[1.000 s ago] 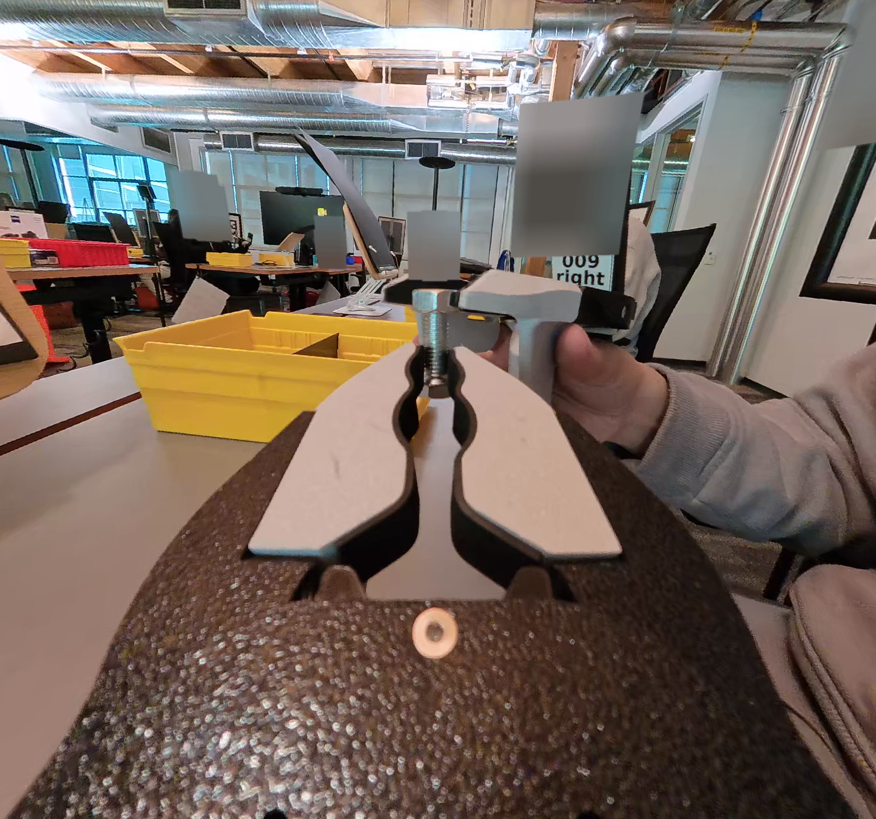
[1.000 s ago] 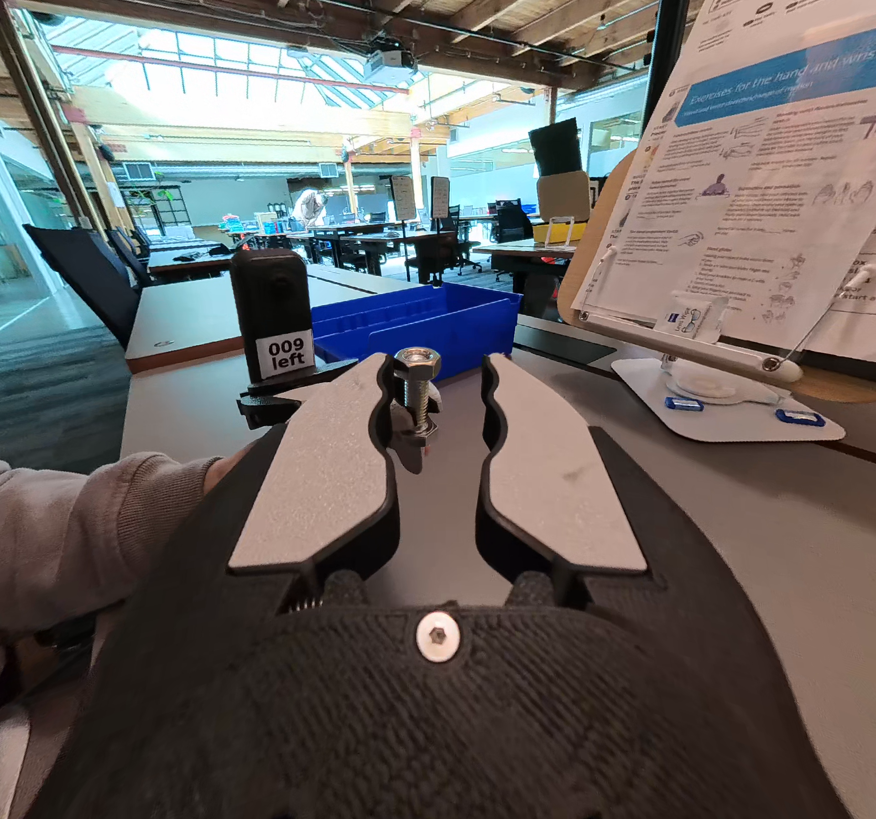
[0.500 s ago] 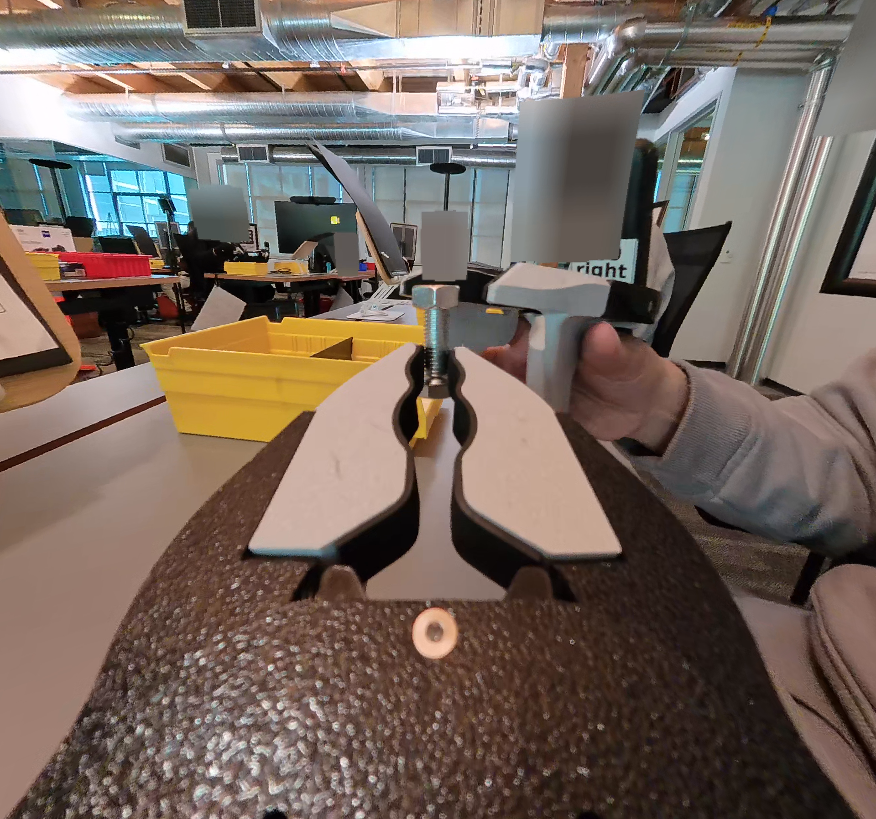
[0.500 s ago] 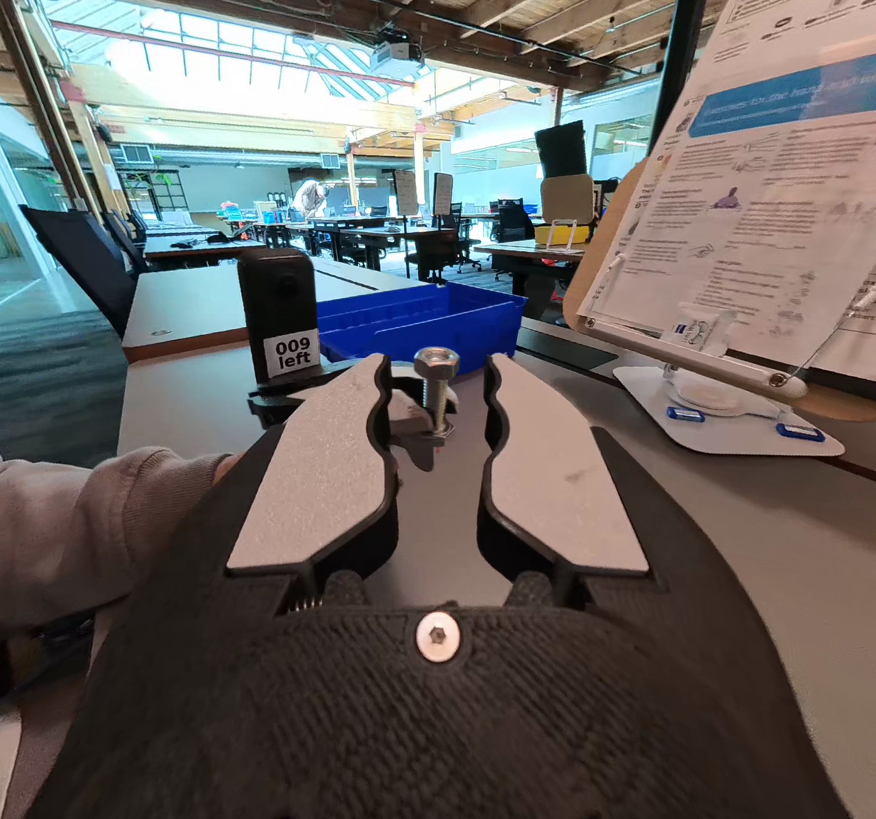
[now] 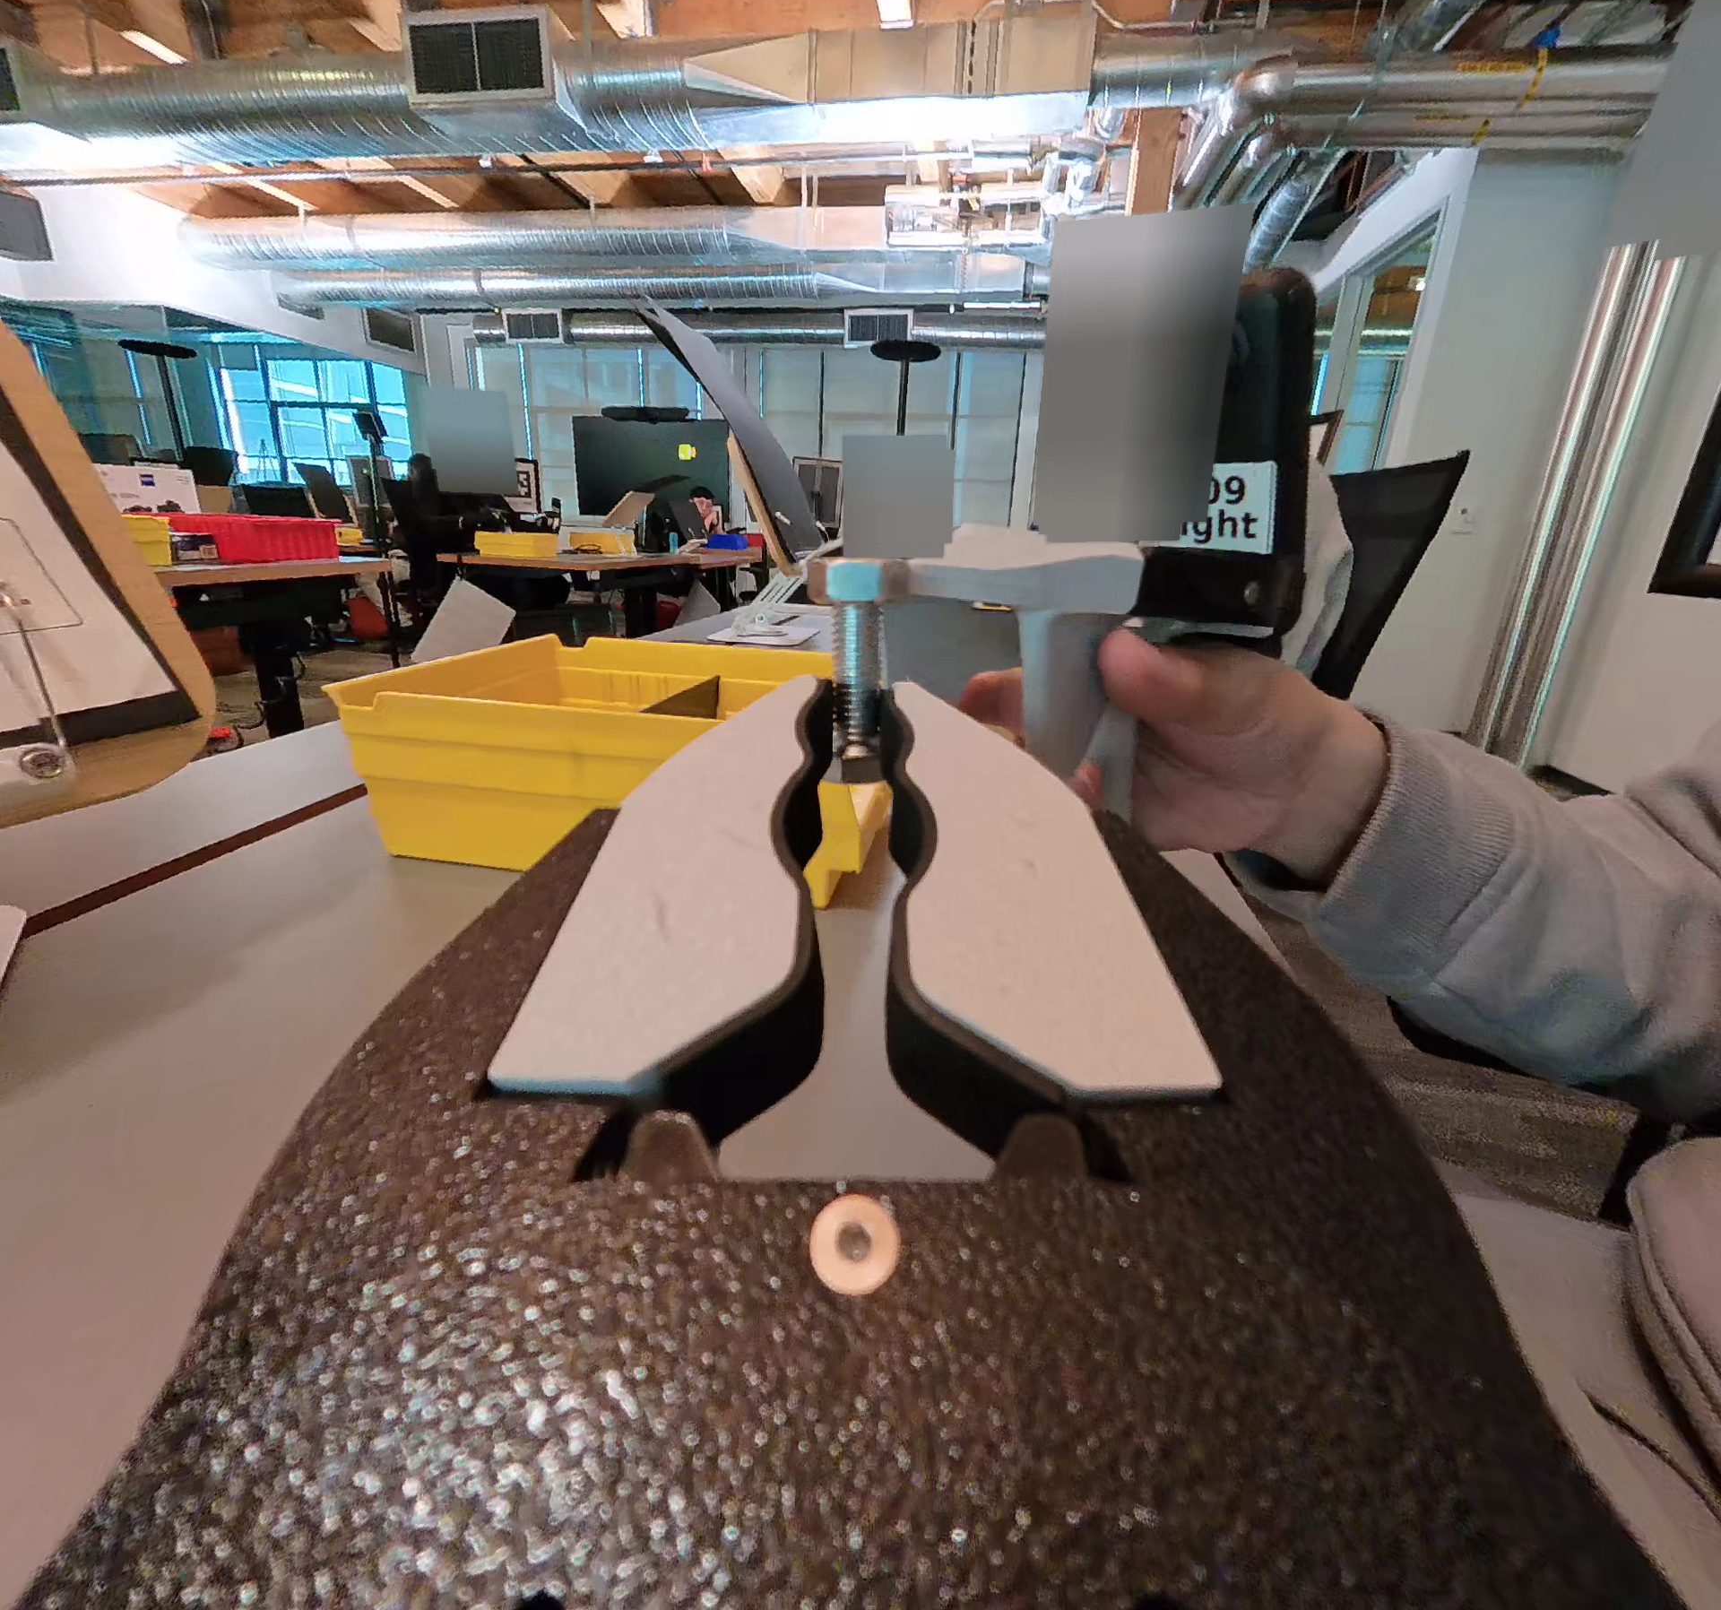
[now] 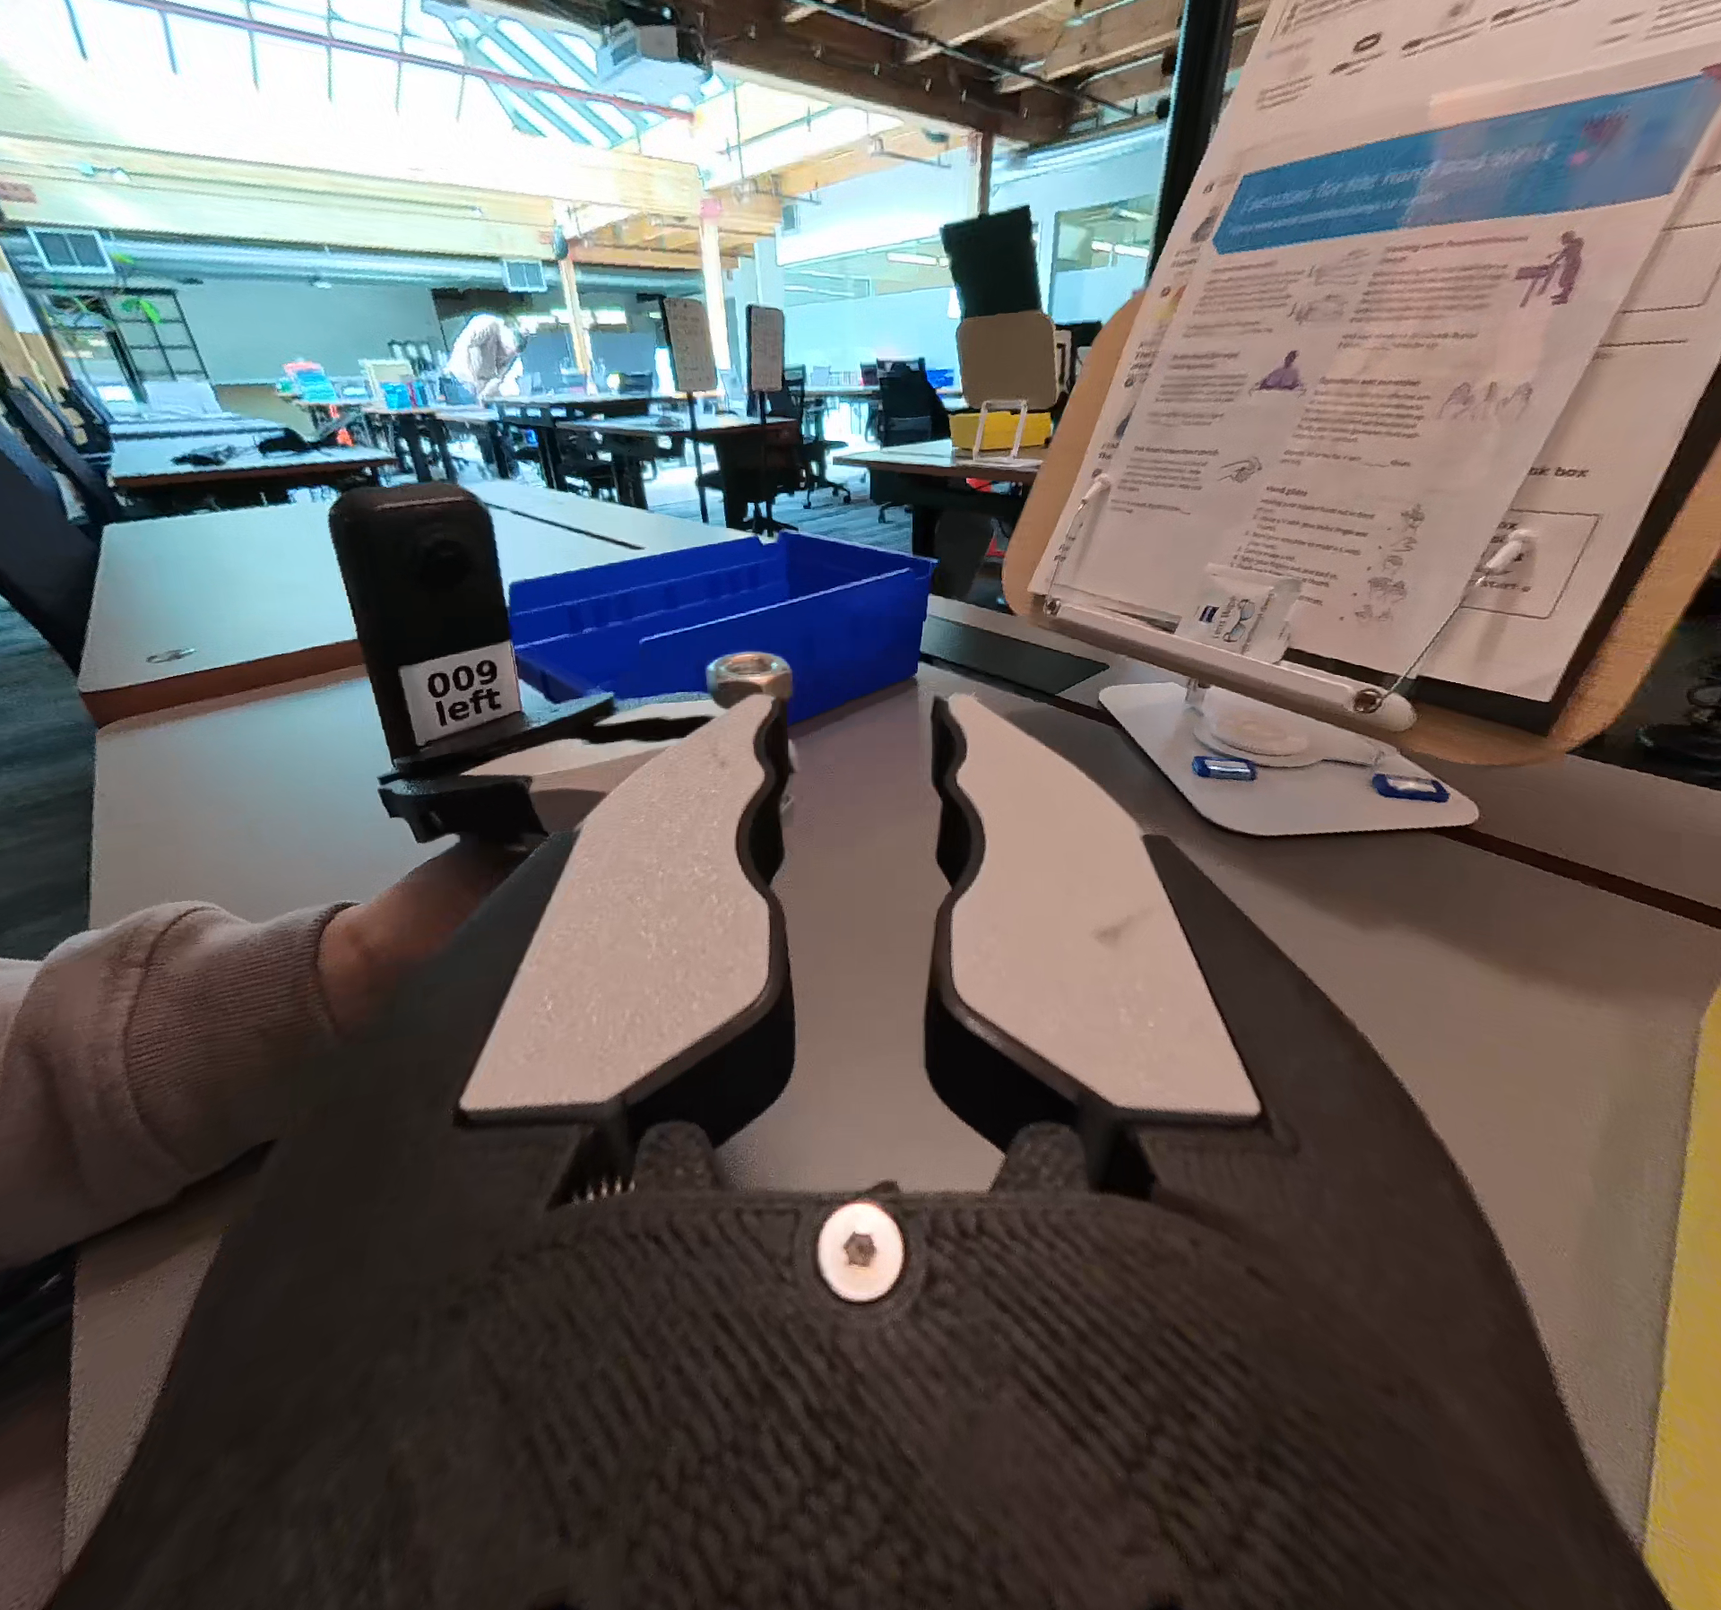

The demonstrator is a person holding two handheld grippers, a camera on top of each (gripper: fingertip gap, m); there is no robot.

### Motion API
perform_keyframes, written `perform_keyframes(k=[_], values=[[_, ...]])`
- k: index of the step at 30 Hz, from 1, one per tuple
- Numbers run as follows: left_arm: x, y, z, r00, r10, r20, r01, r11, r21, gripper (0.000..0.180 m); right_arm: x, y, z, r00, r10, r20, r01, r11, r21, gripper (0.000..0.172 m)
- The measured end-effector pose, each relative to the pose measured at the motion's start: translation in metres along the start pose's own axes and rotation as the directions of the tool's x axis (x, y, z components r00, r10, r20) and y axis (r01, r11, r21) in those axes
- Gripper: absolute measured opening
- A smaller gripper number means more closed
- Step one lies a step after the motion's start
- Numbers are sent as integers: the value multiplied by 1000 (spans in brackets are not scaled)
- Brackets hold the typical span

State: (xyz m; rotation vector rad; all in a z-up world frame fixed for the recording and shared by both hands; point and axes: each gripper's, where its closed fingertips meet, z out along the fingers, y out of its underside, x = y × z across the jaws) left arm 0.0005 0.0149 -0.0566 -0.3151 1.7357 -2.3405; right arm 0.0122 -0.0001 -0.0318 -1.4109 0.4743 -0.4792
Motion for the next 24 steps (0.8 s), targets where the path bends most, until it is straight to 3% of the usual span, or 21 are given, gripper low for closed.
perform_keyframes(k=[4,8,18,21,24], values=[[1,2,1,1000,-1,-4,1,1000,-5,8,-12,-3,0,994,54,96,-56,998,18,35],[4,5,4,1000,25,-9,-25,999,-30,8,-20,5,7,998,3,67,-2,1000,-9,36],[3,9,4,999,40,5,-39,998,-57,8,-21,6,9,999,-20,37,20,1000,-5,18],[9,7,4,999,25,-43,-27,999,-43,8,-25,4,6,990,28,137,-28,1000,-1,18],[26,0,3,982,-30,-187,30,1000,-5,8,-36,-4,-5,941,73,331,-84,996,18,18]])
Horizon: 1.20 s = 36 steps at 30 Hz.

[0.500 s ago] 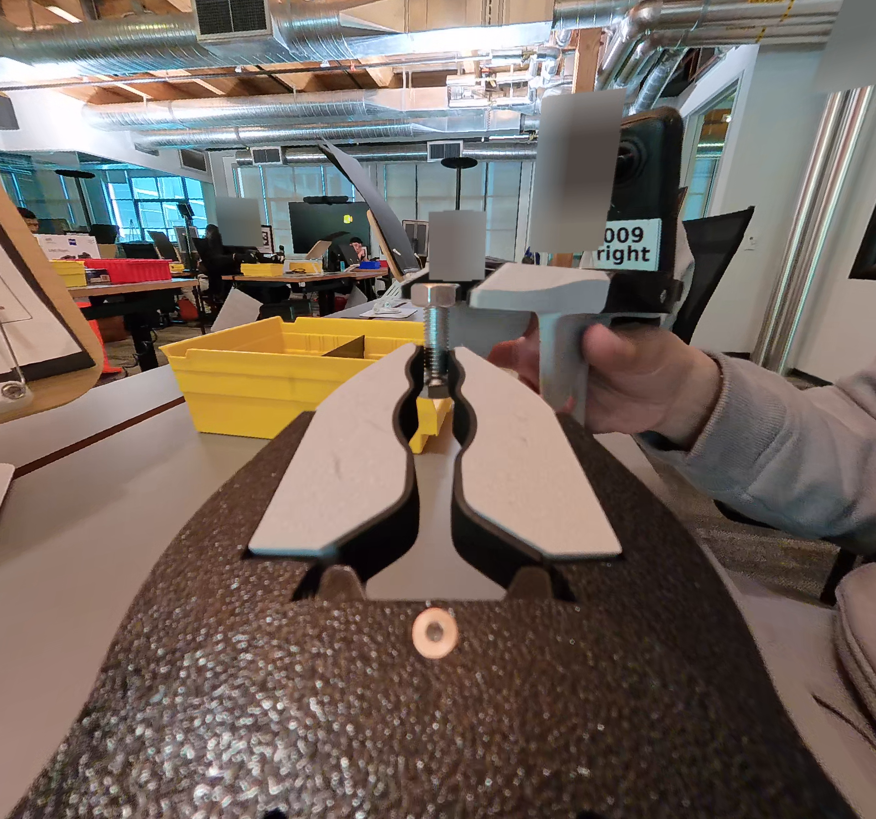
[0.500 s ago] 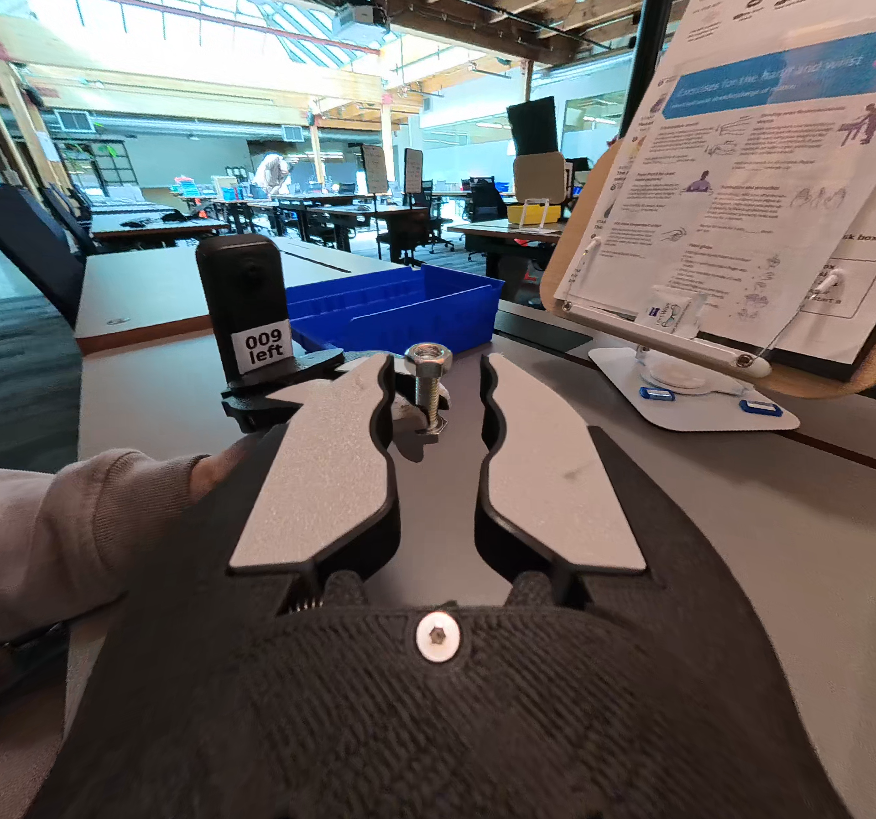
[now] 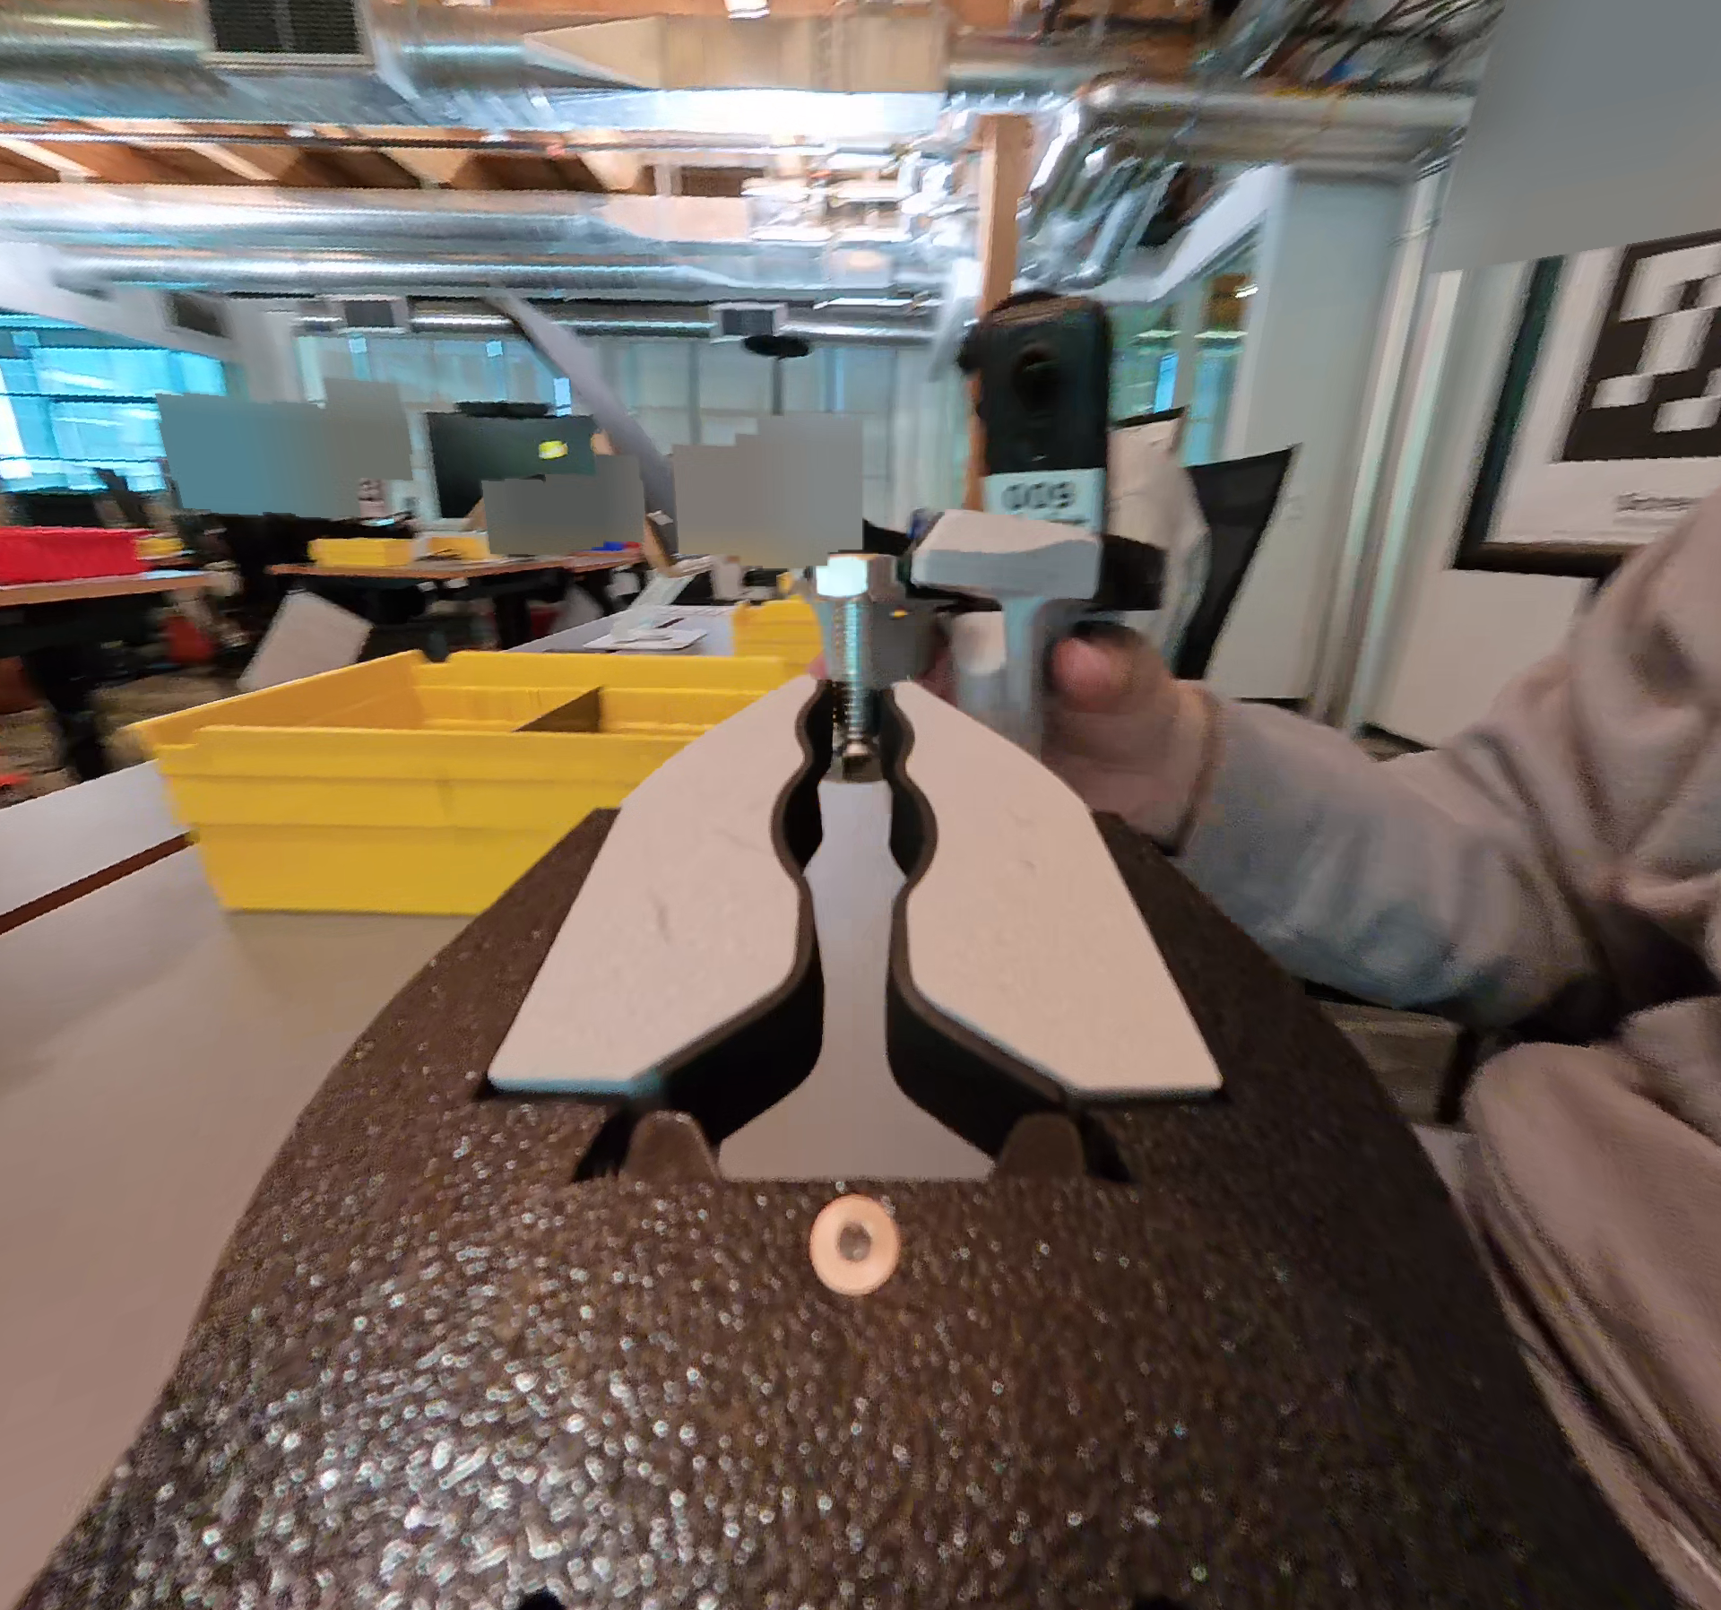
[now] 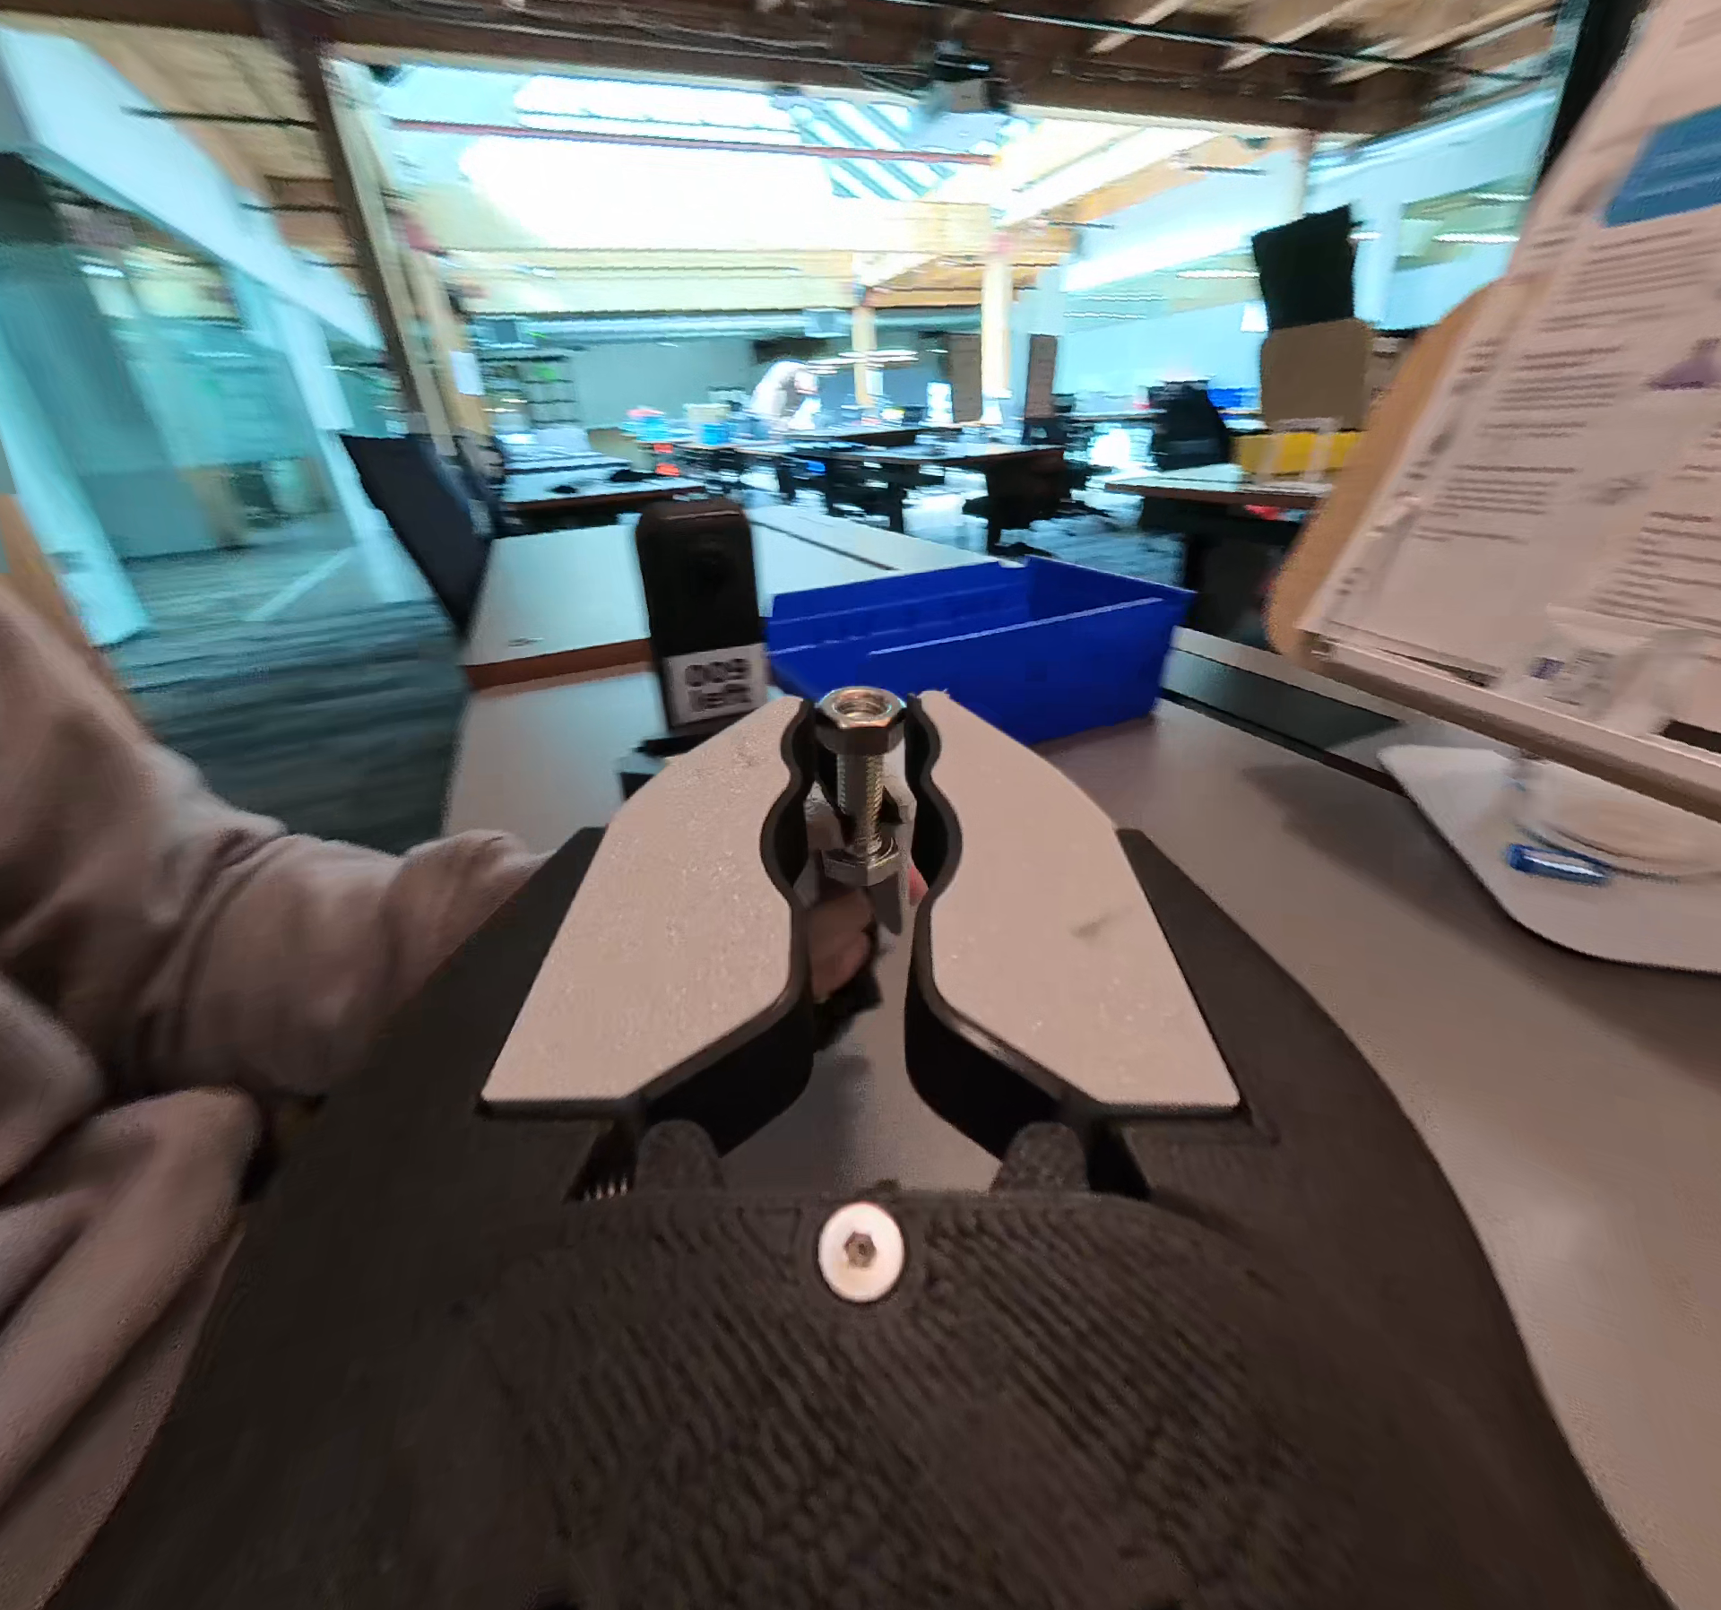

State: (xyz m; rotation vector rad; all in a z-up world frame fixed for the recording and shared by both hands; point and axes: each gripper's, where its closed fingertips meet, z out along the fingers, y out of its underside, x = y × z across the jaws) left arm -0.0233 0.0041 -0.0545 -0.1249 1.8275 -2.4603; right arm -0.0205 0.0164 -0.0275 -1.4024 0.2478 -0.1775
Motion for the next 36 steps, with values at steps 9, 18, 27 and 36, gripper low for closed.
perform_keyframes(k=[9,18,27,36], values=[[25,-2,4,980,-67,-188,72,997,21,8,-22,-4,-12,976,39,213,-45,999,27,18],[-8,-6,-6,999,-19,44,17,999,46,8,11,1,-6,996,-48,-70,47,999,-23,39],[-10,4,-2,994,50,94,-47,998,-31,8,12,8,11,969,-93,-228,82,995,-57,27],[5,0,0,999,2,-32,-2,1000,1,8,-5,4,6,996,-78,-33,76,995,-57,18]])
